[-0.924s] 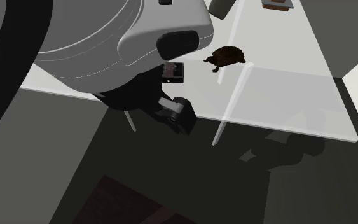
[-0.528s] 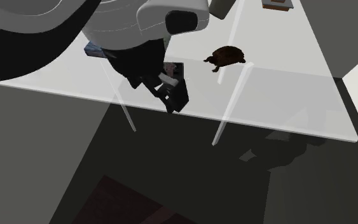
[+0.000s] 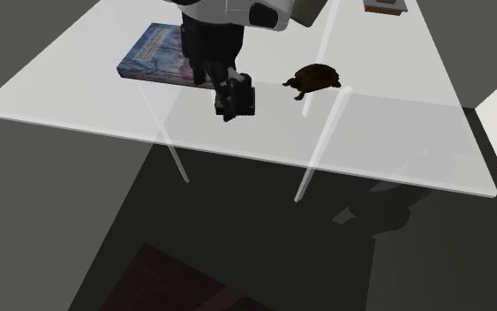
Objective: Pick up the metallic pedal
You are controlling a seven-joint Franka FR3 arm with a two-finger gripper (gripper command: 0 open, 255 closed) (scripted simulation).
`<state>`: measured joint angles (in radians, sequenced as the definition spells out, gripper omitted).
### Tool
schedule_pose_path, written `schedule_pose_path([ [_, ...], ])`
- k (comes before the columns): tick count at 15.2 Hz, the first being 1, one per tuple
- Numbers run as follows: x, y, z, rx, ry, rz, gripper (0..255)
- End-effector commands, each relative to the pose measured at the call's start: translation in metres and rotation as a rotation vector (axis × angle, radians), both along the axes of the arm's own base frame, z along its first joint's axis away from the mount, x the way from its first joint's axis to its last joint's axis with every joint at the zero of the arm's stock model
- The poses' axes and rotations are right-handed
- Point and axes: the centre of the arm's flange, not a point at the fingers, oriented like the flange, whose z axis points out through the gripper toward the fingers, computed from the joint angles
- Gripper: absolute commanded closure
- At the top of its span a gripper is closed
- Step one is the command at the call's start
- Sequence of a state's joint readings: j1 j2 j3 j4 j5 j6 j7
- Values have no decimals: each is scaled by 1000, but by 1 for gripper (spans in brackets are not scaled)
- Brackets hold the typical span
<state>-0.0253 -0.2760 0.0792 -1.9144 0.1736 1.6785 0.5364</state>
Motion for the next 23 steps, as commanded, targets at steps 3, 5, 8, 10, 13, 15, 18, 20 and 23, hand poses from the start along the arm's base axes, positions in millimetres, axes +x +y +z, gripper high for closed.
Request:
schedule_pose_path([
  [3, 58, 2, -18, 84, 80, -126, 0],
  [5, 86, 3, -29, 125, 119, -187, 0],
  [8, 94, 3, -43, 138, 131, -205, 0],
  [10, 94, 3, -53, 138, 131, -205, 0],
  [13, 94, 3, -69, 138, 131, -205, 0],
  [15, 94, 3, -72, 138, 131, -205, 0],
  [18, 93, 3, -73, 138, 131, -205, 255],
  [20, 93, 3, -72, 138, 131, -205, 255],
  [23, 93, 3, -72, 138, 131, -205, 255],
])
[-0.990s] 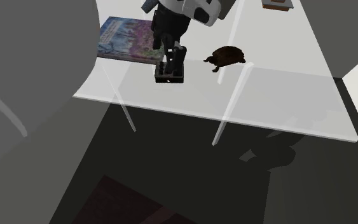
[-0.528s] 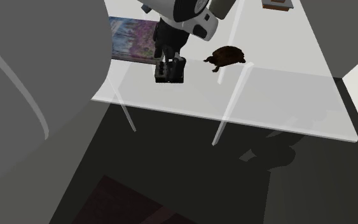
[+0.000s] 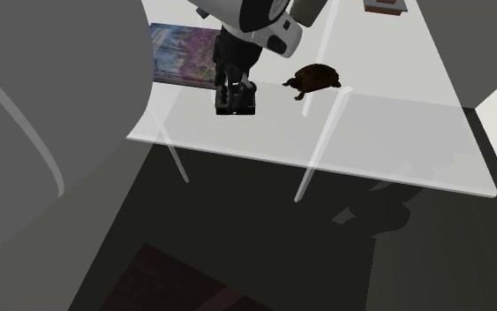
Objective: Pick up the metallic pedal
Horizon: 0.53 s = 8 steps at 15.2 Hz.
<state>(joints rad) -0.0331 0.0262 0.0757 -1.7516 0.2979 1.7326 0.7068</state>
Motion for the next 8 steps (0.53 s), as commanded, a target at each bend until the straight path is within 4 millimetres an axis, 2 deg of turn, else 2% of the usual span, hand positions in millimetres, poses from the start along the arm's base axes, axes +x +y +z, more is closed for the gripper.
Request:
schedule_pose_path([
  [1, 0, 0, -1, -1, 2, 0, 255],
  [2, 1, -1, -1, -1, 2, 0, 255],
  [8, 1, -1, 31, -1, 2, 0, 255],
])
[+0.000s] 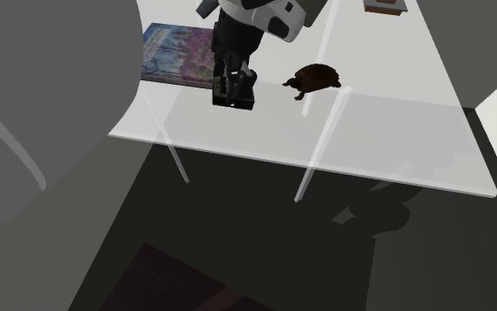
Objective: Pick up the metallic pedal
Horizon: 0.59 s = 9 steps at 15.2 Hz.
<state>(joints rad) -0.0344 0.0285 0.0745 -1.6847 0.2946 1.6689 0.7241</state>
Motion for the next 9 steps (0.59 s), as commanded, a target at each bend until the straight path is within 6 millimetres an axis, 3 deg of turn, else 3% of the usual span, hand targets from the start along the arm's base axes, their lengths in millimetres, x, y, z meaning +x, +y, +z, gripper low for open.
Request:
schedule_pose_path([
  [1, 1, -1, 11, 0, 0, 0, 255],
  [9, 1, -1, 53, 0, 0, 0, 255],
])
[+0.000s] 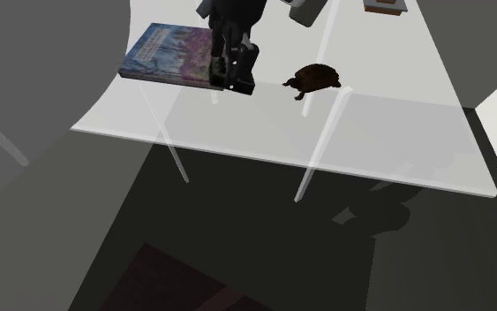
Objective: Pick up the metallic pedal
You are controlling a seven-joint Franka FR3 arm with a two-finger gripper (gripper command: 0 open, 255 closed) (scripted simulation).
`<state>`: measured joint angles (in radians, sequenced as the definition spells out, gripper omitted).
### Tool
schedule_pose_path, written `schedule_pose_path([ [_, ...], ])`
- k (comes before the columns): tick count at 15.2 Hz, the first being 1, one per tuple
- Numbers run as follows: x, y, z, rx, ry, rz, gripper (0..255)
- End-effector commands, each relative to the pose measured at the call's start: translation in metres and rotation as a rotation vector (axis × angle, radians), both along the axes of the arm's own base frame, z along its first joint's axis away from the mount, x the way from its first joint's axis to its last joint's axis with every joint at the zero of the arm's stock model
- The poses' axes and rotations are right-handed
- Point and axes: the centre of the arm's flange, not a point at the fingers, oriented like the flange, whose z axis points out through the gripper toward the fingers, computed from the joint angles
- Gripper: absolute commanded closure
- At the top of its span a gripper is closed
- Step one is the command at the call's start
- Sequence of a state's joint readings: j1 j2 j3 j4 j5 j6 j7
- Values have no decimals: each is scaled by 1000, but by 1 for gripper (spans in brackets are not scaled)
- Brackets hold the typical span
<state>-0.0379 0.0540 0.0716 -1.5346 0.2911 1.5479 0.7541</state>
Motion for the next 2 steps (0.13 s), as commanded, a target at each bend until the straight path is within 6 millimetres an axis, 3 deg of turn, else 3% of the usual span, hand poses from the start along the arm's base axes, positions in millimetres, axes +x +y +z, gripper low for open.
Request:
schedule_pose_path([
  [1, -1, 0, 7, 0, 0, 0, 255],
  [2, -1, 0, 7, 0, 0, 0, 255],
])
